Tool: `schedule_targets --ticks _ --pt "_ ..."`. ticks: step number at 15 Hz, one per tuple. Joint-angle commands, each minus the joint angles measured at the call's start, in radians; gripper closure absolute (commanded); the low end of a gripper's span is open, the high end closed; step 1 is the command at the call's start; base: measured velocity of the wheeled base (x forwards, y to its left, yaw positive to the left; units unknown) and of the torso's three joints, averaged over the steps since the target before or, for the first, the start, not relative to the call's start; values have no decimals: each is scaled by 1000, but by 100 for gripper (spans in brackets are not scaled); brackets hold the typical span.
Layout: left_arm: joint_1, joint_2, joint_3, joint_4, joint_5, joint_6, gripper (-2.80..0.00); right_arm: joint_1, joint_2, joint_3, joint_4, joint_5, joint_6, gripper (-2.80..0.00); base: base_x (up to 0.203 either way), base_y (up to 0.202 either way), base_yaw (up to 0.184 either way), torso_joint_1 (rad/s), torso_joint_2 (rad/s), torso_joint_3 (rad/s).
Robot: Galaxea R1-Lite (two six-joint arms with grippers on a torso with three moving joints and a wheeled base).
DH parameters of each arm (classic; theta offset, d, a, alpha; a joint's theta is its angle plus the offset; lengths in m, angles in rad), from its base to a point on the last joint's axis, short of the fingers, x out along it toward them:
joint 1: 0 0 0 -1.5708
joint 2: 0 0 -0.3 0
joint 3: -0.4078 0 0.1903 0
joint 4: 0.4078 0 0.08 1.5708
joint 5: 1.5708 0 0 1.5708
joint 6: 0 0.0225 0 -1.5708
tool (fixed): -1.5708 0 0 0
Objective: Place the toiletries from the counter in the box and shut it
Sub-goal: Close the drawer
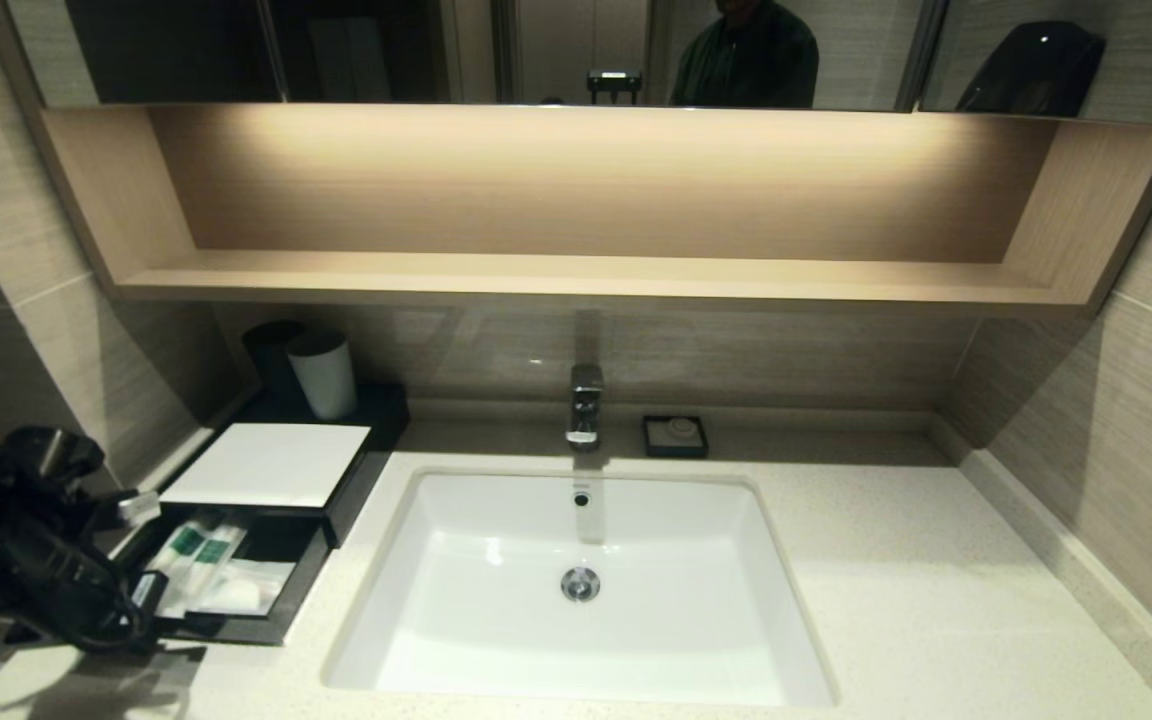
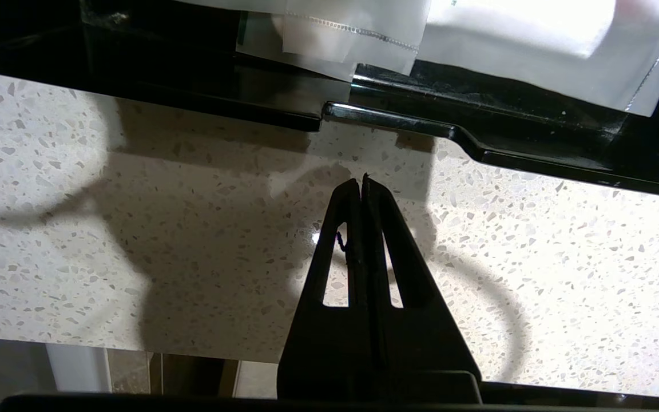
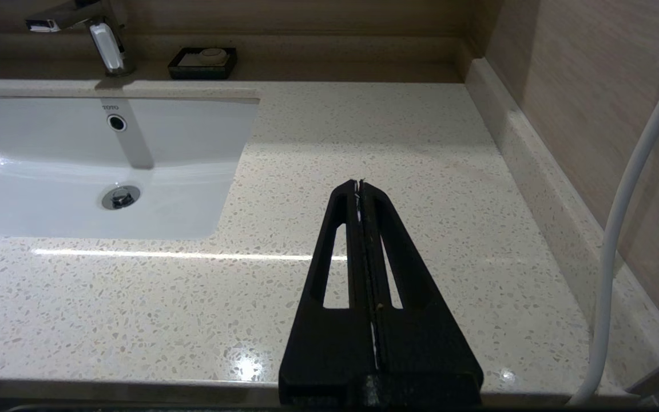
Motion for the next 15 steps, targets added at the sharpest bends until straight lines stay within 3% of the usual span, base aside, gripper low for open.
schedule_targets --ticks 1,15 --pt "-2 4 -4 1 0 3 0 1 0 0 0 0 0 0 0 0 0 0 0 0" --pt "-8 45 -44 -56 1 3 0 0 0 0 0 0 0 0 0 0 0 0 0 0"
